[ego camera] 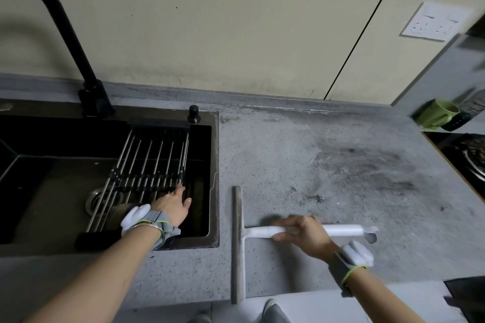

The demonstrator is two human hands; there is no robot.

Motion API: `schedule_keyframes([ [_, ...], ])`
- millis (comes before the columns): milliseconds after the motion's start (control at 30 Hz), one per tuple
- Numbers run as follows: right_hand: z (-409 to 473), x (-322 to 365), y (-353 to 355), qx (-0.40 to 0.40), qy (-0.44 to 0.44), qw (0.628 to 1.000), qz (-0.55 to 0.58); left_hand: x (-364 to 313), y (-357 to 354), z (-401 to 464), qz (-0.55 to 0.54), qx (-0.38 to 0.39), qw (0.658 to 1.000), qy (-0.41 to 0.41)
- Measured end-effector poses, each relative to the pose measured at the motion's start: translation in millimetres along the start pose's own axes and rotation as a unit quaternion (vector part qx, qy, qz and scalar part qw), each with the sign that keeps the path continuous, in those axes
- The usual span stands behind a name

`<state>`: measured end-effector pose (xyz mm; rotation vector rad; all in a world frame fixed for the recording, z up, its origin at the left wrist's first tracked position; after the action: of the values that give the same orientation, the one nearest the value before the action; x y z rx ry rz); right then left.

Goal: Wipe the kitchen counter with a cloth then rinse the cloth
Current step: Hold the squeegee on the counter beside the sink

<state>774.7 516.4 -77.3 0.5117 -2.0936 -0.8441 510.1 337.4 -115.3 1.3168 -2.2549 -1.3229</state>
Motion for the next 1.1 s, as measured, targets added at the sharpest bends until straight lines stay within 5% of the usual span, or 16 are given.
schedule_keyframes([
  [200, 8, 24, -9, -0.003, 0.036, 0.999, 0.008, -1, -1, -3, 0.000, 0.007, 1.000, 0.002],
  [667, -69, -81, 59, -0.101, -0.103, 0.987, 0.072, -4, -3, -6, 0.002, 0.013, 1.000, -0.002],
  [1100, -14, -28, 29, -0.004, -0.047, 0.999, 0.010, -6, 1, -7, 0.002, 0.020, 1.000, 0.004],
])
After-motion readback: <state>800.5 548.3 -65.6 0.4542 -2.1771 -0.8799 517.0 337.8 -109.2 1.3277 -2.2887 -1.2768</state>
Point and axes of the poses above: each hand's wrist, its own z-axis towards the middle knuckle, its own y-axis out of the back of the hand, x = y × z, the point moved 3 cm from there along z, towards the middle knuckle, and after that the axes turned 9 degrees about x, right-handed, at the moved point
